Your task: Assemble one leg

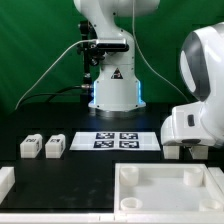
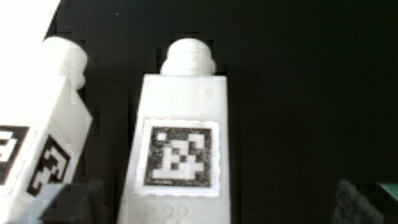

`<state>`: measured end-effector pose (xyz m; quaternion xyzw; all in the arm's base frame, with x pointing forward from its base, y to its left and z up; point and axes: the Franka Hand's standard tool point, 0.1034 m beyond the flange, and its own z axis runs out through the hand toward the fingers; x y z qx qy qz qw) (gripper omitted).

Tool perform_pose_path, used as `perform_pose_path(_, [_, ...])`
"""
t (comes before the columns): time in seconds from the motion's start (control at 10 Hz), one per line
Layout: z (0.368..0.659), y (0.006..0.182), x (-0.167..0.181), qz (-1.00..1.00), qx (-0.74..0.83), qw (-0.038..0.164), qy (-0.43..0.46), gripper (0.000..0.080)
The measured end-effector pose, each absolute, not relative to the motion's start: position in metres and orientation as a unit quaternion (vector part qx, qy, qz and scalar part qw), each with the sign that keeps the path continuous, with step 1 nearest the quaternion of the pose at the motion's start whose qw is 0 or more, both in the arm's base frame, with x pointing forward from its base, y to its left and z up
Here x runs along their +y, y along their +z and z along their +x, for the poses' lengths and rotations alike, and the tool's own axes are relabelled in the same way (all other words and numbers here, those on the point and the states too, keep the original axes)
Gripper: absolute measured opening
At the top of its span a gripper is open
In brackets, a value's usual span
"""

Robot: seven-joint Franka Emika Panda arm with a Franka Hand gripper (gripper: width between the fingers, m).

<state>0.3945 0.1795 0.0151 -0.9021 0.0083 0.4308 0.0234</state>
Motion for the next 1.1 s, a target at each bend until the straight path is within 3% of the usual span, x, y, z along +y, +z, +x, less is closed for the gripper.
perform_pose_path(0.2, [0.3942,0.0149,0.1797,-0.902,0.008,0.023,0.431,0.0629])
perform_pose_path(0.4, [0.3942,0.0149,0.1797,-0.902,0.008,0.023,0.431,0.0283])
perform_pose_path(1.1, [0.3943,0.0150,0.1797,-0.902,0.008,0.023,0.431,0.0289])
